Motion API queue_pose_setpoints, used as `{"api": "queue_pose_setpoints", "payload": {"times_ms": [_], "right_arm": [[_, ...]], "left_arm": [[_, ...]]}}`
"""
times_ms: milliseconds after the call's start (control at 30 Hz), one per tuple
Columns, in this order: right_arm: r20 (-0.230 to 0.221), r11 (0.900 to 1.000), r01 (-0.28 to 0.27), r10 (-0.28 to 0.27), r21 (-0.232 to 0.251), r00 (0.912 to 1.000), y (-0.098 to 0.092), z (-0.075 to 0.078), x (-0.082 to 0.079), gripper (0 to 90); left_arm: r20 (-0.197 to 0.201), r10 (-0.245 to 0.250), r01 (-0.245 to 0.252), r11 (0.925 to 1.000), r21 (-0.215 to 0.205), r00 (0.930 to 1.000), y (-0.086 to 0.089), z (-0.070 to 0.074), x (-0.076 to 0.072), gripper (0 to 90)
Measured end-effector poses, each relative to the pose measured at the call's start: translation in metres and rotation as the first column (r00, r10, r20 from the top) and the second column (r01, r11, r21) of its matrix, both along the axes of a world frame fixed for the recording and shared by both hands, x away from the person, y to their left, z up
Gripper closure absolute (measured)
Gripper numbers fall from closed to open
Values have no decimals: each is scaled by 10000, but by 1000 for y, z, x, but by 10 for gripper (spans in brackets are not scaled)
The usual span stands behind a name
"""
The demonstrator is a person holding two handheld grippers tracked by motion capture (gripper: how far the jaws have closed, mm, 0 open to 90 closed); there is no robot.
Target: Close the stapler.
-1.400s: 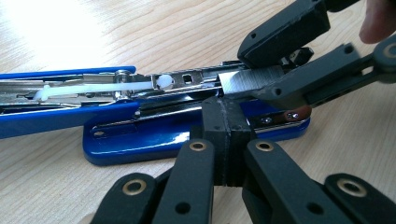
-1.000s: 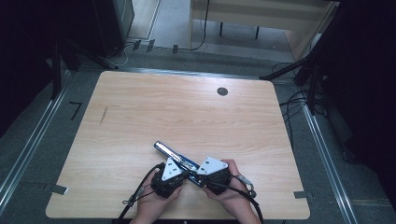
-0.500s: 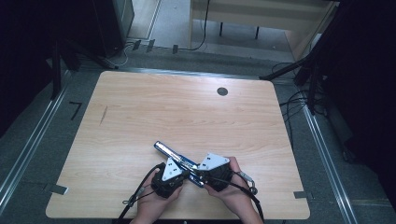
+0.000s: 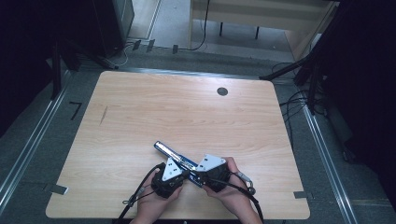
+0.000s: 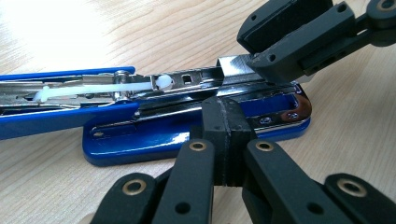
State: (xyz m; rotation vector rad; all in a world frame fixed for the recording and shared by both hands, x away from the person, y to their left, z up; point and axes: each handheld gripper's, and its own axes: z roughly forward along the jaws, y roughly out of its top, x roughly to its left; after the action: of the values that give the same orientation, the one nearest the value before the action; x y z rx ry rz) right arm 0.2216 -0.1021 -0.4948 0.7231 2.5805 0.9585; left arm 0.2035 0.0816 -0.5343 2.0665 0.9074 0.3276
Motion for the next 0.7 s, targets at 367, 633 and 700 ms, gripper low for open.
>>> {"api": "queue_pose_setpoints", "payload": {"times_ms": [367,633,700], "right_arm": [[-31,10000,64,-64,-15,10000,0,-1,0,797],[-91,9999,109,-108,53,9999,0,-1,1,796],[-170,9998,178,-176,96,9997,0,-1,1,796]], "left_arm": [[8,-12,12,10000,6,10000,0,0,0,900],[16,-16,16,10000,31,10000,0,0,0,900],[17,-17,17,10000,26,10000,0,0,0,900]]}}
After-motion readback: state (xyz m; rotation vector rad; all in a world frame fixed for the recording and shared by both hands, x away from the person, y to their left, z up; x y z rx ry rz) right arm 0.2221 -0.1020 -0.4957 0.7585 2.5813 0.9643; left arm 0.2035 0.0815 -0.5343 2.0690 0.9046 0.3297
